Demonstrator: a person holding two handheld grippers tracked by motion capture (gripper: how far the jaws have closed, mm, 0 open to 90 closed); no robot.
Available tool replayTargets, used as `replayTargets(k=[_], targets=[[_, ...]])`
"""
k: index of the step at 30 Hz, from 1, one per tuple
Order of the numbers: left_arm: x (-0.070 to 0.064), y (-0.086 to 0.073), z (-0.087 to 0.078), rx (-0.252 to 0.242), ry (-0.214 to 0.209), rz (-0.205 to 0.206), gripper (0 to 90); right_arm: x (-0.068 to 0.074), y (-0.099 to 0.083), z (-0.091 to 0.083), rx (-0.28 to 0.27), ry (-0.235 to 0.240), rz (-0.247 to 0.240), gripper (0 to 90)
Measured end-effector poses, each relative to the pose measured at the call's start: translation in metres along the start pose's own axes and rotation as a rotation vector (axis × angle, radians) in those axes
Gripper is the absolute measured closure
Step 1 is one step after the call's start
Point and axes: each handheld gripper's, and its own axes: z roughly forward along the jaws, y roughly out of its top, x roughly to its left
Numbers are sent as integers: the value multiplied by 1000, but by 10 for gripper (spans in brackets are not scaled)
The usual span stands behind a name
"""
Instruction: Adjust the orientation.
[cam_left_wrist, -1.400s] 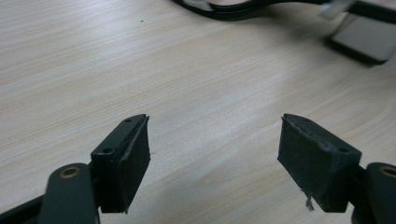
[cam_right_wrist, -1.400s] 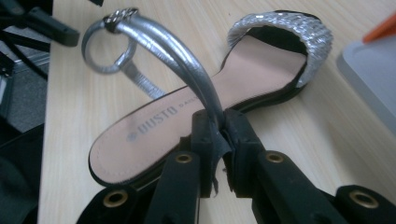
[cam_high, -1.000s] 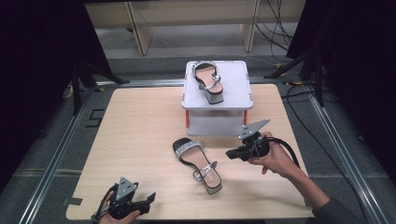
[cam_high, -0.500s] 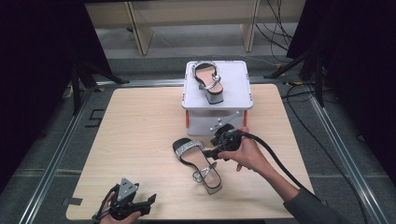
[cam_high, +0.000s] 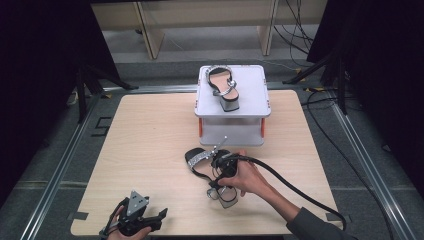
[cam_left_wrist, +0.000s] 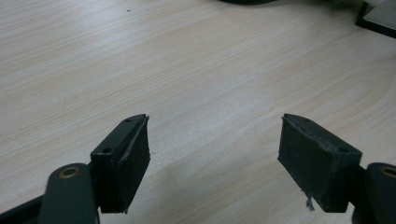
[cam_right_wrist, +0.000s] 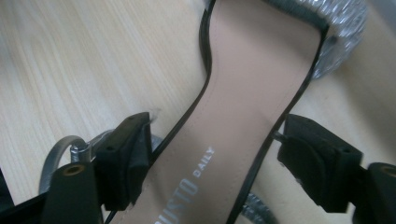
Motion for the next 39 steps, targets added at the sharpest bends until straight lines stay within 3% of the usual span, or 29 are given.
replayTargets(k=[4, 7, 10, 12, 13, 16, 17, 20, 24, 25, 31, 32, 35, 39], targets=[[1, 0, 1, 5, 9, 15, 244, 4, -2, 1, 26, -3, -11, 255], [-1, 0, 0, -10, 0, -3, 244, 1, -2, -4, 59, -22, -71, 309], [-1, 0, 0, -6, -3, -2, 244, -10, -5, -13, 115, -44, -103, 367], [-1, 0, 0, -3, -5, 0, 244, -22, -7, -18, 108, -22, -115, 386], [-1, 0, 0, 3, -3, 16, 244, -26, -7, -19, 105, -5, -114, 388], [-2, 0, 1, -7, -5, 1, 244, -33, -5, -22, 64, 18, -107, 425], [-1, 0, 0, 3, -4, 6, 245, -35, -4, -26, 28, 23, -83, 365], [-1, 0, 2, 9, 12, 11, 245, -37, 0, -30, -33, 33, -34, 327], [-2, 0, 1, 5, -3, 2, 245, -33, 4, -22, -11, -2, -34, 297], [-1, 0, 2, 10, 20, 14, 244, -32, 5, -19, -9, -4, -39, 289], [0, 1, 1, 18, -1, 12, 244, -30, 7, -7, -17, 12, -15, 268], [0, 0, 2, 20, 17, 17, 244, -30, 7, -6, -21, 9, -13, 267], [1, 1, 2, 21, 19, 20, 243, -30, 7, -2, -8, -1, -11, 258], [-1, 1, 3, 12, 5, -6, 243, -28, 7, 3, 10, -12, -19, 255]])
